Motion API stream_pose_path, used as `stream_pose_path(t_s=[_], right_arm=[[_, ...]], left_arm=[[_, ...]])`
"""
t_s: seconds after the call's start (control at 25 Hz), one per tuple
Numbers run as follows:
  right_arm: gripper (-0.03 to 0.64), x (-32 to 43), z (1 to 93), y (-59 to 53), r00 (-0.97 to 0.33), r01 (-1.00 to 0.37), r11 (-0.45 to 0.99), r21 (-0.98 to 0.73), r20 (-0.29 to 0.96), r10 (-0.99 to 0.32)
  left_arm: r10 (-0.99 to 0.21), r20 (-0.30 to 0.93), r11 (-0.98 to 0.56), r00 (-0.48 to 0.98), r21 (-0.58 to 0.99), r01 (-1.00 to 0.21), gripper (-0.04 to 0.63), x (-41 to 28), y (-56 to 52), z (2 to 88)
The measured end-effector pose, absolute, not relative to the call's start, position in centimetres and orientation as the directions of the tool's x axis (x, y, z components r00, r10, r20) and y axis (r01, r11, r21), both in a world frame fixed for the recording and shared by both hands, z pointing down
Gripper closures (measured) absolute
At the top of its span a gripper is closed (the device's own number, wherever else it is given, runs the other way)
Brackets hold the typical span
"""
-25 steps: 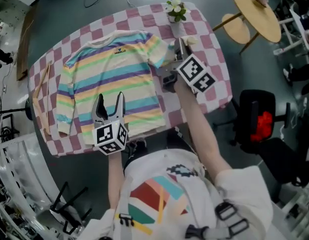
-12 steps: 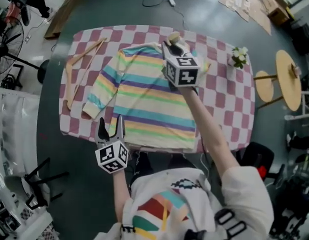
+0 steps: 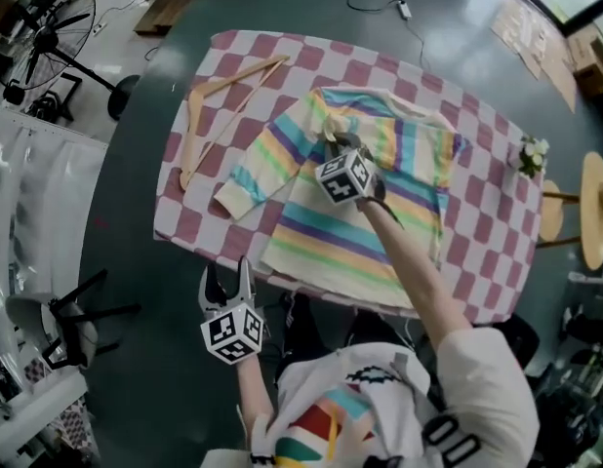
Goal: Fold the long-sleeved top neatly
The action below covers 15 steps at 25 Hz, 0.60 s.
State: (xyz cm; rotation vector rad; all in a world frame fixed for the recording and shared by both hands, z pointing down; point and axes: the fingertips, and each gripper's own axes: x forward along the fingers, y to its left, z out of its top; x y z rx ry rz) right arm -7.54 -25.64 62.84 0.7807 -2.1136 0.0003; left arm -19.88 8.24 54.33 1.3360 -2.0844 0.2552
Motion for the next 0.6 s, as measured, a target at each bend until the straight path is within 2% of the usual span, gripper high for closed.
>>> stream_pose_path(t_s=[0.2, 0.24, 0.32, 0.36, 0.48, 0.6], right_arm=[[0.58, -8.2, 62.0, -25.9, -0.444, -0.567, 0.789, 0.238, 0.718, -0.536], [0.56, -8.5, 61.4, -25.7, -0.455, -0.572, 0.788, 0.23, 0.71, -0.538], [0.454, -9.6, 59.7, -25.1, -0.496, -0.564, 0.796, 0.219, 0.681, -0.539], [0.449, -10.3, 58.6, -24.5, -0.518, -0.549, 0.805, 0.225, 0.664, -0.539], [0.448, -13.7, 55.1, -20.6, -0.596, -0.43, 0.854, 0.292, 0.619, -0.511], [0.448, -17.8, 54.2, -14.0, -0.674, -0.233, 0.903, 0.36, 0.61, -0.417]], left_arm=[[-0.752, 0.604, 0.456, -0.263, 0.189, -0.87, 0.296, -21.3, 8.4, 54.7], [-0.758, 0.6, 0.45, -0.257, 0.195, -0.872, 0.296, -21.5, 8.2, 54.6], [-0.771, 0.587, 0.435, -0.246, 0.204, -0.877, 0.296, -21.9, 7.6, 54.3], [-0.78, 0.578, 0.426, -0.241, 0.208, -0.88, 0.296, -22.2, 7.3, 54.0], [-0.801, 0.551, 0.409, -0.233, 0.221, -0.885, 0.296, -23.2, 7.0, 53.3], [-0.81, 0.533, 0.421, -0.247, 0.233, -0.877, 0.296, -24.4, 7.8, 53.0]])
